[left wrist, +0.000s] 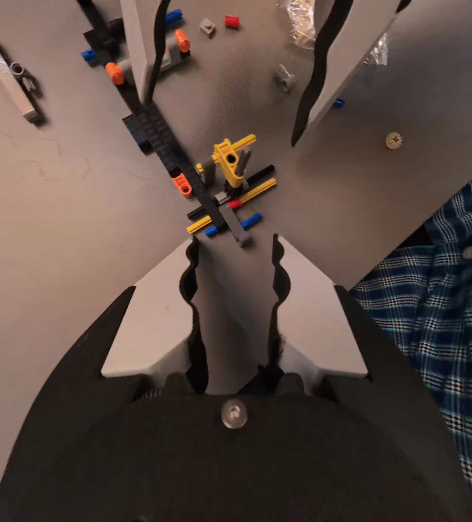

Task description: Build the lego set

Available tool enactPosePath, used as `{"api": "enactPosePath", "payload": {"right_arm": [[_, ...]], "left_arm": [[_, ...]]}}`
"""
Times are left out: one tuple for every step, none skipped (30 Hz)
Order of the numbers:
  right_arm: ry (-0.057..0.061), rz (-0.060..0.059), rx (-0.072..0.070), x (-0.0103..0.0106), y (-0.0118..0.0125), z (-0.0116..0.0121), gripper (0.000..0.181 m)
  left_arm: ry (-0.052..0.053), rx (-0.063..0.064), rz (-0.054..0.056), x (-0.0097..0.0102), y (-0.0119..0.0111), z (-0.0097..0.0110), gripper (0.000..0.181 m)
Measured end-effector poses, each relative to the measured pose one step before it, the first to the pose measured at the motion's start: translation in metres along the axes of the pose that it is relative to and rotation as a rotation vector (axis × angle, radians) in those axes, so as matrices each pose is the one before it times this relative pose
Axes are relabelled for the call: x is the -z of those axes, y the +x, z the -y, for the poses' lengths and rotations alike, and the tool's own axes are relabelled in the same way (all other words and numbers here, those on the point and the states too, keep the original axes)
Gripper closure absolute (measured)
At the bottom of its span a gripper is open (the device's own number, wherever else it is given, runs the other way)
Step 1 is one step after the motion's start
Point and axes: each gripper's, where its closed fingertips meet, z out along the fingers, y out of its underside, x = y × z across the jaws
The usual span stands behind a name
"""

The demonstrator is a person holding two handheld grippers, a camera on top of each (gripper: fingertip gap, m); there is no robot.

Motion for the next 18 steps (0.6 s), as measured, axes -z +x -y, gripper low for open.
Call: {"api": "enactPosePath", "payload": {"right_arm": [[-0.0008, 0.021, 0.0209, -0.00392, 0.0017, 0.00071, 0.095], [-0.0023, 0.0171, 0.0183, -0.00393, 0.00182, 0.00024, 0.091], [0.0007, 0.0174, 0.0153, -0.00388, 0.001, 0.00042, 0.09], [-0.0006, 0.0182, 0.0117, -0.00386, 0.00032, -0.0001, 0.09], [-0.0034, 0.0188, 0.0117, -0.00401, -0.00059, -0.00087, 0.089], [-0.0068, 0.0148, 0.0111, -0.00367, -0.00067, -0.00156, 0.089], [-0.0015, 0.0087, 0.0055, -0.00285, 0.00015, -0.00088, 0.091], [0.0125, 0.0108, -0.0034, -0.00183, 0.00003, 0.00094, 0.092], [0.0129, 0.0039, -0.0093, -0.00088, 0.00127, 0.00087, 0.094], [0.0109, -0.0001, -0.0085, -0.00039, 0.00164, 0.00068, 0.098], [0.0118, -0.0013, -0.0039, -0.00017, 0.00115, 0.00068, 0.103], [0.0113, -0.0013, -0.0096, -0.00051, 0.00155, 0.00059, 0.106], [0.0098, 0.0043, -0.012, -0.00073, 0.00086, 0.00034, 0.107], [0.0102, 0.0023, -0.0106, -0.00042, 0.00118, 0.00031, 0.107], [0.01, 0.0004, -0.0057, -0.00013, 0.00126, 0.00015, 0.109], [0.0077, 0.003, -0.0022, -0.00011, 0.00043, 0.00009, 0.11], [0.0049, 0.0053, -0.0055, -0.00016, 0.00015, -0.00029, 0.11], [-0.001, 0.0064, -0.0129, -0.00037, 0.00051, -0.00061, 0.109]], "left_arm": [[0.0025, 0.0096, 0.0092, -0.00003, -0.00296, 0.00015, 0.137], [0.0045, 0.0035, -0.0054, -0.00035, -0.00036, 0.00065, 0.141], [0.0009, -0.004, -0.0093, -0.0005, 0.00069, 0.00032, 0.147], [-0.003, -0.005, 0.0098, -0.00034, -0.00249, 0.00025, 0.151], [0.0001, -0.0032, 0.0031, -0.00042, -0.00153, 0.00084, 0.153], [0.0004, -0.0007, -0.0018, -0.00047, -0.00099, 0.00082, 0.153], [-0.0013, -0.0022, 0.006, -0.00014, -0.00266, 0.00056, 0.153], [-0.0041, -0.005, 0.0015, 0.00005, -0.00223, -0.00021, 0.158], [-0.0093, -0.0103, -0.0086, 0.00021, -0.00088, -0.00142, 0.163], [-0.0017, -0.0043, 0.0013, 0.00047, -0.00269, -0.00065, 0.167], [-0.0006, -0.0021, -0.0085, 0.00059, -0.00163, -0.00053, 0.172], [-0.0008, 0.0015, -0.0085, 0.0005, -0.00205, -0.00039, 0.173], [-0.002, 0.0062, 0.0034, 0.00076, -0.00424, -0.00021, 0.173], [-0.0021, -0.0011, 0.0024, 0.00064, -0.00381, -0.00004, 0.172], [-0.0019, -0.005, 0.0029, 0.00062, -0.00307, 0.0001, 0.17], [-0.0006, -0.0054, 0.0056, 0.00058, -0.00276, 0.00019, 0.17], [0.0019, -0.0013, 0.0051, 0.00046, -0.00208, 0.00036, 0.169], [0.0051, 0.0005, -0.0078, 0.00016, 0.00045, 0.00061, 0.168]]}}
